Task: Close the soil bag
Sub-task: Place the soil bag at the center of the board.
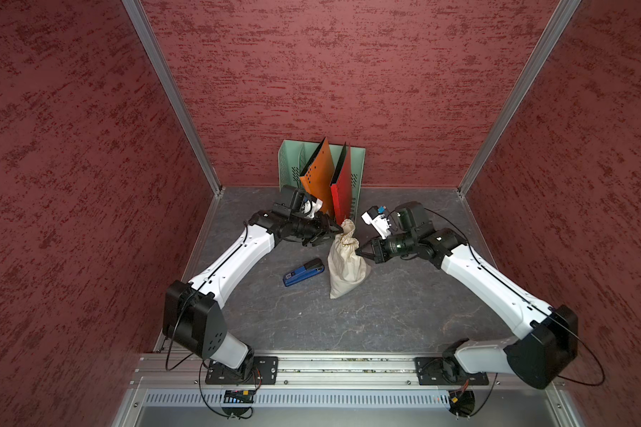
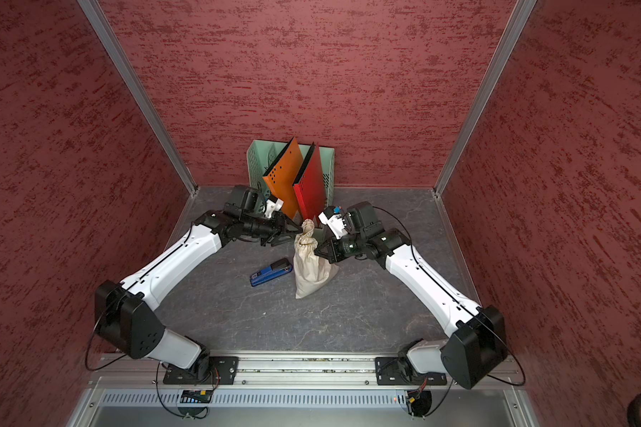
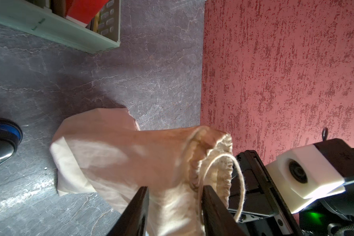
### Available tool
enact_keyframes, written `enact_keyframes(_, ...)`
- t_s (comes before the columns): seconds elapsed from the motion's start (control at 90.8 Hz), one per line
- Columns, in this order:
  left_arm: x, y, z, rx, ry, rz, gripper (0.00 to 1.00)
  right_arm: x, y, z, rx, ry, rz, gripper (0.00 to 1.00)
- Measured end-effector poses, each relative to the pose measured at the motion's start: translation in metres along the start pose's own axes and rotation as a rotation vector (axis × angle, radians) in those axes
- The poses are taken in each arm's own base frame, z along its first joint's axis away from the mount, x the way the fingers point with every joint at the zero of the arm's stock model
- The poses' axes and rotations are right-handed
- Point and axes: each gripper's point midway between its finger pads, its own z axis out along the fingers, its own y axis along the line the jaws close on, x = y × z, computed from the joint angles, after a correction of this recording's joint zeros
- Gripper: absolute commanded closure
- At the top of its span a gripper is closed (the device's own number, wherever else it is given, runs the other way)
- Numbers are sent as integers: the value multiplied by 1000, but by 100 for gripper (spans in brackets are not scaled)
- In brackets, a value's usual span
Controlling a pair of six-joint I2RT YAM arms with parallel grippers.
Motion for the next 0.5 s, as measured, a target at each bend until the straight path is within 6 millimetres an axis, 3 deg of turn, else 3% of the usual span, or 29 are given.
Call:
enact_keyframes(0.077,0,0,0,-1,2,-2,38,0,0,0,1,0,-2,100)
enact_keyframes(0.342,5,0,-4,-8,9,-10,37,0,0,0,1,0,3,100)
enact_keyframes(0.496,11,-3,-16,0,-15,-9,36,0,-1,0,7,-2,13,100)
